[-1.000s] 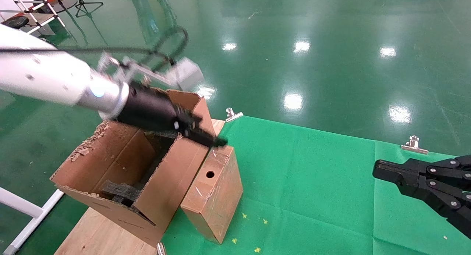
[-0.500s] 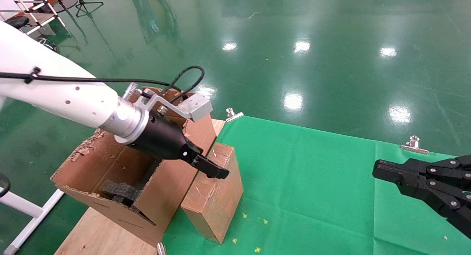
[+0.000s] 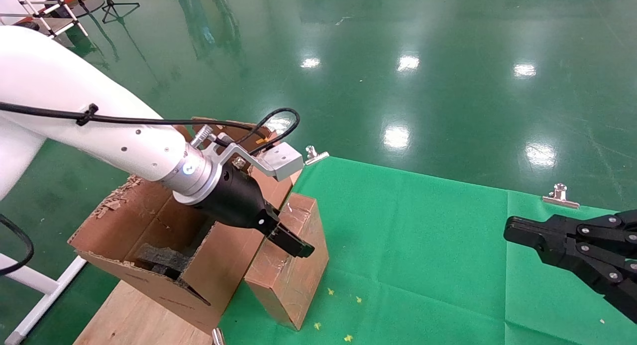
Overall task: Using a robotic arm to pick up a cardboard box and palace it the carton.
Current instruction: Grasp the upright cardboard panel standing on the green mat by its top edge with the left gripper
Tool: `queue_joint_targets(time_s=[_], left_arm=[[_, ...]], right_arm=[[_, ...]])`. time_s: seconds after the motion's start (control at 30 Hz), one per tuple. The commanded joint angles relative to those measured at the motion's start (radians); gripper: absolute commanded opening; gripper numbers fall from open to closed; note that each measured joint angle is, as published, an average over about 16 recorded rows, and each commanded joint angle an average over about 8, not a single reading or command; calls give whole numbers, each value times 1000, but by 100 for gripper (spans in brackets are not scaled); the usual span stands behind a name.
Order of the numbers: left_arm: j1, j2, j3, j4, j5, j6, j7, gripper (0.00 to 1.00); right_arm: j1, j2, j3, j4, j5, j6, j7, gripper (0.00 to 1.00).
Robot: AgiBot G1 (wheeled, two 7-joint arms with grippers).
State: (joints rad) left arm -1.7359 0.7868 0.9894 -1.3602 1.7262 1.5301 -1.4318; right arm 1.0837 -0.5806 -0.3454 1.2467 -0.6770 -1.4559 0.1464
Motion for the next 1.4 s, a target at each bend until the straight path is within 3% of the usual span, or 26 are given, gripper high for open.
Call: queue_joint_targets(time_s=[0.03,0.07,0.17,0.23,0.3,0.33,0.43,0.5,1.17,1.4], left_arm=[[-6,3,12,0,5,-2,9,100],[-9,4,17,0,8,-3,14,100],[-15,7,30,-1,17,-5,26,100],[-17,8,35,-1,20,-6,32,83],[-18,9,39,-2,23,-7,34,58],[-19,9,39,-2,23,-7,34,46],[-19,9,38,-2,23,-7,32,8],[-19,9,36,-2,22,-7,31,0],[-15,8,28,5,16,-7,27,0],[-24,0,16,26,1,-31,79,0]], right_arm=[[0,0,0,0,0,0,0,0],[0,0,0,0,0,0,0,5],[0,0,0,0,0,0,0,41],[0,0,0,0,0,0,0,66],[0,0,0,0,0,0,0,91],[0,0,0,0,0,0,0,99],[0,0,0,0,0,0,0,100],[0,0,0,0,0,0,0,100],[0,0,0,0,0,0,0,100],[0,0,0,0,0,0,0,100]])
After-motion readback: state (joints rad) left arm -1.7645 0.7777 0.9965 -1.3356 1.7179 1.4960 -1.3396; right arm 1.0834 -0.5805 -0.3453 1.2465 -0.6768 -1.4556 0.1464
